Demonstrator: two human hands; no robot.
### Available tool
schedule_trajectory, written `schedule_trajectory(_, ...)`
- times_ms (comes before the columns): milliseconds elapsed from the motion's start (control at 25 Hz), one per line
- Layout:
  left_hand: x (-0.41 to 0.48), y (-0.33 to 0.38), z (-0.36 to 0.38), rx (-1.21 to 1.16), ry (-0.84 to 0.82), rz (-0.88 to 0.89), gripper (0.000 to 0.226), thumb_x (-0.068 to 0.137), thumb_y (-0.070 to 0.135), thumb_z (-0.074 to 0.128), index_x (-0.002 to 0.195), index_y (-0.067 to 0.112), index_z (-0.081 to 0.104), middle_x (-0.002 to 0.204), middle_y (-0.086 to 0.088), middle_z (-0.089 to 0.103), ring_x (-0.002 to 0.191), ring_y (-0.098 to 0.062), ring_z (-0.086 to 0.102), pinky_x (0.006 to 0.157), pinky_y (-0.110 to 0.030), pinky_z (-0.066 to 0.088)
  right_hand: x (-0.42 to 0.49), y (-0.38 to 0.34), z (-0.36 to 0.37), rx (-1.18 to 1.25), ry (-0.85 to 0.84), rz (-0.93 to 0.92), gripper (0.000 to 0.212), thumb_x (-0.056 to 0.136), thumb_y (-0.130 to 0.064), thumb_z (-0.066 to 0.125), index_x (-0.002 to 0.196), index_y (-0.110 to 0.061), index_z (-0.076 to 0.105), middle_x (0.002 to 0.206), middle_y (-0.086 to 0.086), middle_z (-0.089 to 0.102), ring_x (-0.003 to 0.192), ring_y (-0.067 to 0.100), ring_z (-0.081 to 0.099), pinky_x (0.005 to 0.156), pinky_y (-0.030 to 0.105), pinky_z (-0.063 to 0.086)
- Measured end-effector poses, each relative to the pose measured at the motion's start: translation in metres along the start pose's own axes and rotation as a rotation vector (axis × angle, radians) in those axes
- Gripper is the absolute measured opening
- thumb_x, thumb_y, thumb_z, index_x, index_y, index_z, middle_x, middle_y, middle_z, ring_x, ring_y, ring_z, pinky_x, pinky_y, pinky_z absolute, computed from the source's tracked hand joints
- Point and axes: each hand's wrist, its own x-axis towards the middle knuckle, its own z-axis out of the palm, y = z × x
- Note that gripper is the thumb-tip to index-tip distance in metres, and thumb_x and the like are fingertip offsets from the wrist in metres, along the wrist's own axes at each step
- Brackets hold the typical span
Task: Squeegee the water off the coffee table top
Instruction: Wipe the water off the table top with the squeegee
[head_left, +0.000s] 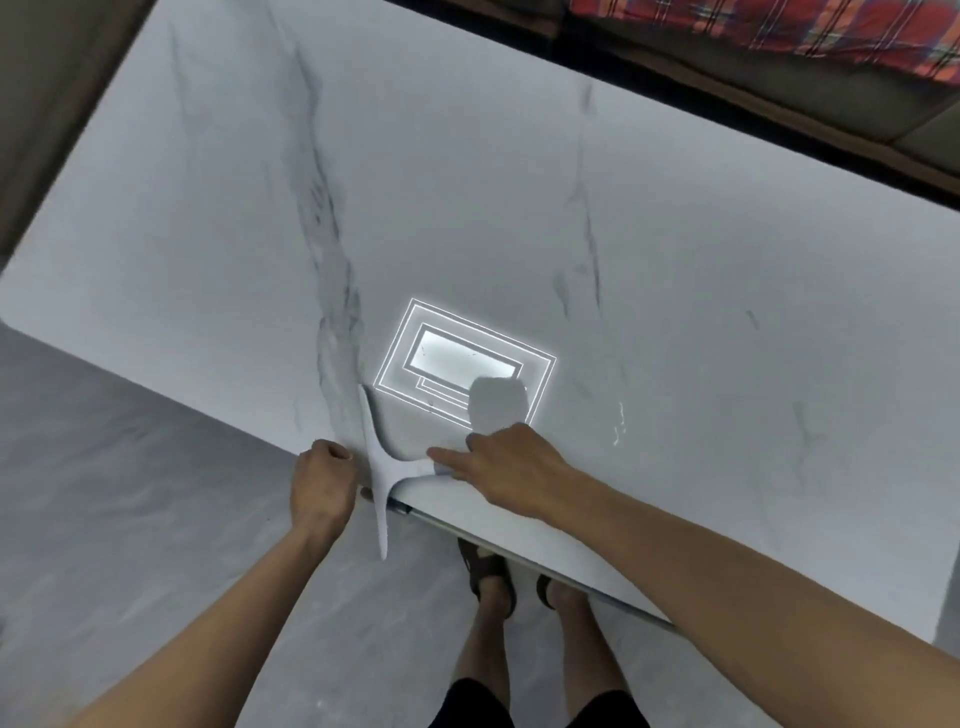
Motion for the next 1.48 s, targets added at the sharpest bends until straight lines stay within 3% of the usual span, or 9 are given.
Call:
schedule_trajectory(120,-0.002,0.005,0.011,0.009,-0.113,0.052,0.014,0.078,0.002,0.042,0.082,0.011,0.052,0.079,-0.004,0.056,0.068,-0.024,0.051,0.056,-0.033,0.040,-0.011,0.033,-0.008,0.029,0.105,0.183,0.039,0.099,-0.030,0.040,0.137,-0.038,0.038,0.090,0.007,0.062,0.070,0.033,0.063,0.055,0.033,0.031)
schedule_trajectory(280,-0.013,0.033,0.033,0.067,-0.299,0.184,0.015,0.079,0.005,0.047,0.085,0.020,0.046,0.091,-0.005,0.057,0.068,-0.016,0.052,0.050,-0.027,0.033,-0.090,0.078,-0.009,0.074,0.150,0.530,0.037,0.100,-0.045,0.028,0.137,-0.045,0.036,0.077,0.000,0.058,0.065,0.029,0.062,0.055,0.033,0.041)
schedule_trajectory(440,-0.032,0.067,0.065,0.202,-0.436,0.340,0.019,0.083,0.010,0.047,0.074,0.026,0.040,0.098,-0.008,0.052,0.069,-0.016,0.051,0.054,-0.027,0.033,-0.204,0.101,0.006,0.087,0.122,0.783,0.044,0.098,-0.050,0.018,0.139,-0.048,0.034,0.069,-0.008,0.050,0.059,0.020,0.056,0.053,0.030,0.040)
schedule_trajectory(640,-0.057,0.089,0.104,0.356,-0.527,0.429,0.009,0.085,0.010,0.043,0.089,0.011,0.051,0.105,-0.007,0.041,0.075,-0.030,0.053,0.067,-0.033,0.039,-0.304,0.099,0.017,0.079,0.038,0.971,0.043,0.099,-0.049,0.021,0.140,-0.050,0.033,0.074,-0.008,0.060,0.066,0.021,0.060,0.058,0.034,0.049)
schedule_trajectory(760,-0.070,0.090,0.113,0.329,-0.463,0.426,0.010,0.083,0.011,0.040,0.084,0.017,0.048,0.100,-0.004,0.049,0.075,-0.024,0.053,0.065,-0.033,0.039,-0.315,0.087,0.009,0.071,0.059,0.953,0.046,0.096,-0.053,0.017,0.139,-0.050,0.034,0.071,-0.008,0.058,0.063,0.021,0.060,0.056,0.035,0.049)
schedule_trajectory(880,-0.072,0.084,0.110,0.219,-0.304,0.341,0.013,0.083,0.015,0.040,0.089,0.020,0.051,0.089,0.001,0.058,0.071,-0.016,0.053,0.061,-0.031,0.038,-0.282,0.068,0.004,0.110,0.130,0.796,0.047,0.096,-0.054,0.014,0.138,-0.049,0.035,0.071,-0.008,0.056,0.057,0.020,0.058,0.047,0.030,0.039)
schedule_trajectory(1120,-0.081,0.064,0.106,0.162,-0.198,0.290,0.013,0.082,0.009,0.042,0.092,0.017,0.046,0.085,0.001,0.055,0.075,-0.024,0.053,0.063,-0.033,0.039,-0.189,0.026,0.041,0.120,0.118,0.349,0.039,0.099,-0.034,0.044,0.137,-0.038,0.039,0.081,0.003,0.060,0.052,0.026,0.051,0.046,0.029,0.030)
schedule_trajectory(1320,-0.126,0.056,0.141,0.188,-0.304,0.259,0.018,0.080,0.009,0.044,0.097,0.016,0.044,0.080,-0.002,0.057,0.072,-0.026,0.056,0.055,-0.032,0.038,-0.232,0.047,0.073,0.116,0.136,0.386,0.038,0.099,-0.032,0.044,0.136,-0.038,0.039,0.078,0.003,0.059,0.054,0.028,0.055,0.047,0.030,0.037)
schedule_trajectory(1480,-0.174,0.062,0.182,0.182,-0.366,0.347,0.026,0.079,0.002,0.053,0.094,0.017,0.038,0.101,-0.011,0.052,0.081,-0.030,0.058,0.059,-0.033,0.041,-0.316,0.083,0.088,0.137,0.148,0.494,0.035,0.099,-0.038,0.041,0.134,-0.042,0.042,0.072,-0.001,0.056,0.054,0.023,0.056,0.048,0.032,0.046)
